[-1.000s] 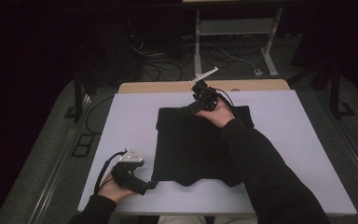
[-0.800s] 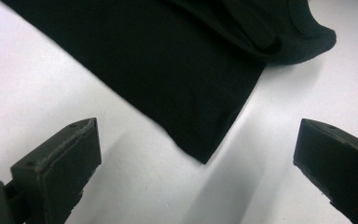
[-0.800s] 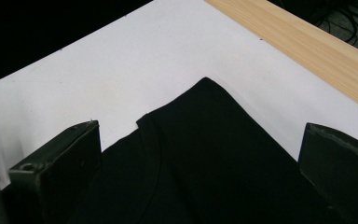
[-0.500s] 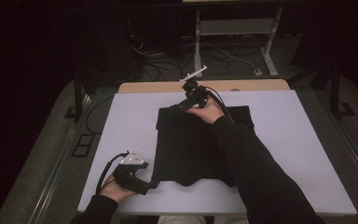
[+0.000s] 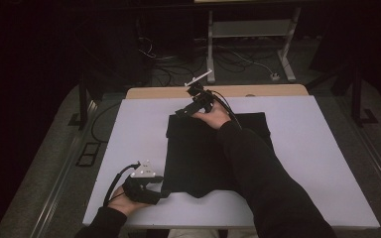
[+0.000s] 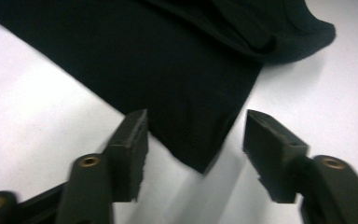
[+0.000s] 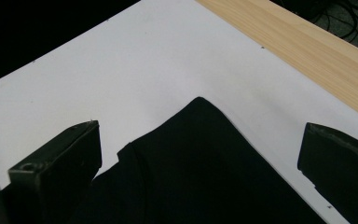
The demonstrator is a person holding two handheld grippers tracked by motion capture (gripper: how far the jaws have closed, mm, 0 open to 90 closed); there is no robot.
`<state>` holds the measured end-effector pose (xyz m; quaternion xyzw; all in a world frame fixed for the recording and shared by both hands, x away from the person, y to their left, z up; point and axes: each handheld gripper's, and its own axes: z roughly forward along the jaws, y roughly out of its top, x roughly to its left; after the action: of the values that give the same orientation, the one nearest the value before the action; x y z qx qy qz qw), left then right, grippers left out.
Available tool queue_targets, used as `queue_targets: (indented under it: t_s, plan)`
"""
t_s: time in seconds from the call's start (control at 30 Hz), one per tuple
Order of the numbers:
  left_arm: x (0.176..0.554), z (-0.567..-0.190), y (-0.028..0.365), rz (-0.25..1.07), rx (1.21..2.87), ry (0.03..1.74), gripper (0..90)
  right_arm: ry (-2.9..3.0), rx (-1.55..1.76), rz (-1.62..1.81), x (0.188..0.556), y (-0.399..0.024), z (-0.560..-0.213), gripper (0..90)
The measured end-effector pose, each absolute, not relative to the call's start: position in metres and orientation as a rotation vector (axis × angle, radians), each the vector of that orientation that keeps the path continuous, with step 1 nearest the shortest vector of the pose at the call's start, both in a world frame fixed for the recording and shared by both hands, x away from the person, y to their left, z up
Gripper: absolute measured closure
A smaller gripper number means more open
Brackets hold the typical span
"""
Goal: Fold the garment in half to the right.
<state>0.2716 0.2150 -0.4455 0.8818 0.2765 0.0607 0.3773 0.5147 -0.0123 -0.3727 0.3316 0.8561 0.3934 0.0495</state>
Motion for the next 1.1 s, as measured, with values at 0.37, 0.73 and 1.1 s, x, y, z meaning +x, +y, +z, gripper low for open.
queue_targets:
  t_s: [0.37,0.73,1.1]
  plan:
    - [0.272,-0.445,0.210,0.201,2.270,0.691,65.6,2.623,1.018,1.187,0.522,0.003,-0.380,0.0]
    - [0.276,-0.445,0.204,0.150,2.256,0.710,81.1,2.623,1.040,1.192,0.532,0.014,-0.395,0.0]
    - [0.278,-0.441,0.197,0.137,2.255,0.683,83.3,2.633,1.068,1.165,0.545,0.028,-0.419,0.2]
